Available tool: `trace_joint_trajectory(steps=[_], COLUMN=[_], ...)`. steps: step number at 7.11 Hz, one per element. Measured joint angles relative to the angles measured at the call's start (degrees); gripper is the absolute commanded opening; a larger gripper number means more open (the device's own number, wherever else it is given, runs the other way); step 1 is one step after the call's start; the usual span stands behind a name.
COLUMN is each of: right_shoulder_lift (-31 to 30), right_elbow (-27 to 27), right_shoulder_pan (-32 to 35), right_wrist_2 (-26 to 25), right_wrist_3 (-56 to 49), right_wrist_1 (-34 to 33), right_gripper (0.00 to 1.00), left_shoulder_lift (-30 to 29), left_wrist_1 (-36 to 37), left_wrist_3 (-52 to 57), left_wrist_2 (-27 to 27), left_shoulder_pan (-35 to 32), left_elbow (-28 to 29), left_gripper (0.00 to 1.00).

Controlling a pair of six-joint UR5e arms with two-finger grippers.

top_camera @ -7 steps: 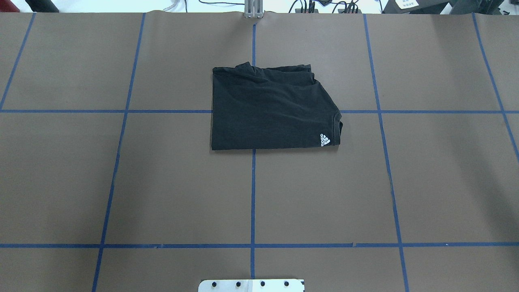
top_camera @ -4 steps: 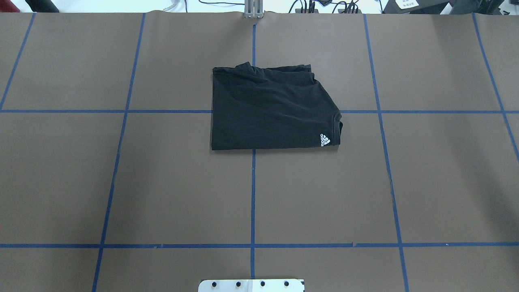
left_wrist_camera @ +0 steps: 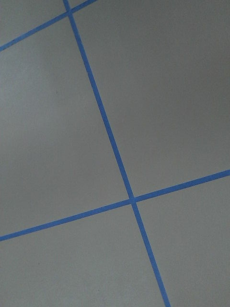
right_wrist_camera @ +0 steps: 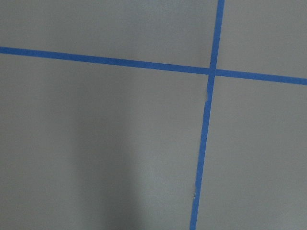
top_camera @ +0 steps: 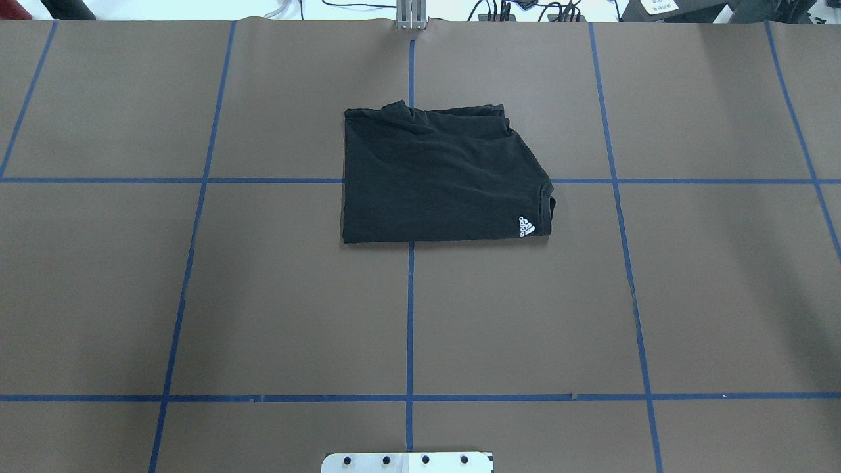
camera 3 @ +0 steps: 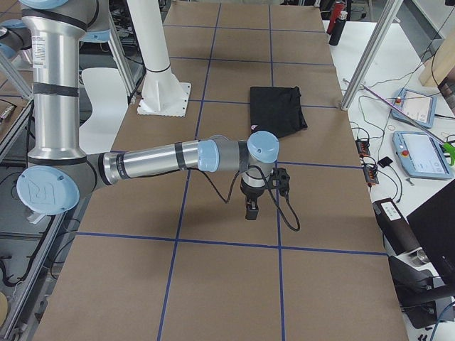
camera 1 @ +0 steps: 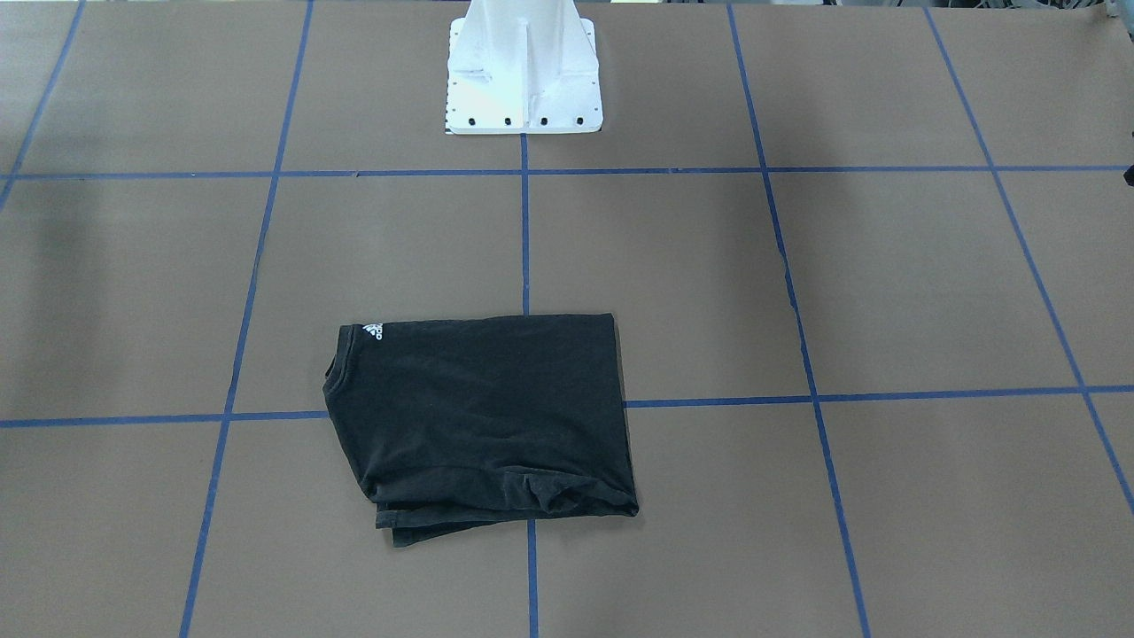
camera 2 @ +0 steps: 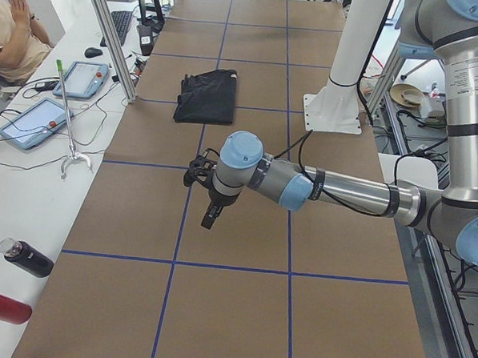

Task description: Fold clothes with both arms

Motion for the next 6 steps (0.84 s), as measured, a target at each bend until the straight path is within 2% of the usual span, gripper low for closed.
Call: trace_joint_trajectory(steps=[6], right_shoulder_lift=[0.5], right_elbow=[-1.8], right_shoulder_pan=[0.0], right_wrist_2=[0.2], right_wrist_3=[-0.1], right_wrist_1=[-0.1], right_gripper=[1.0], left_shoulder_lift=[-0.1], left_wrist_1=[-0.2], left_wrist_3=[0.0], left_wrist_2=[0.1], left_shoulder_pan=[0.0], left_elbow=[0.1], left_gripper=[1.0])
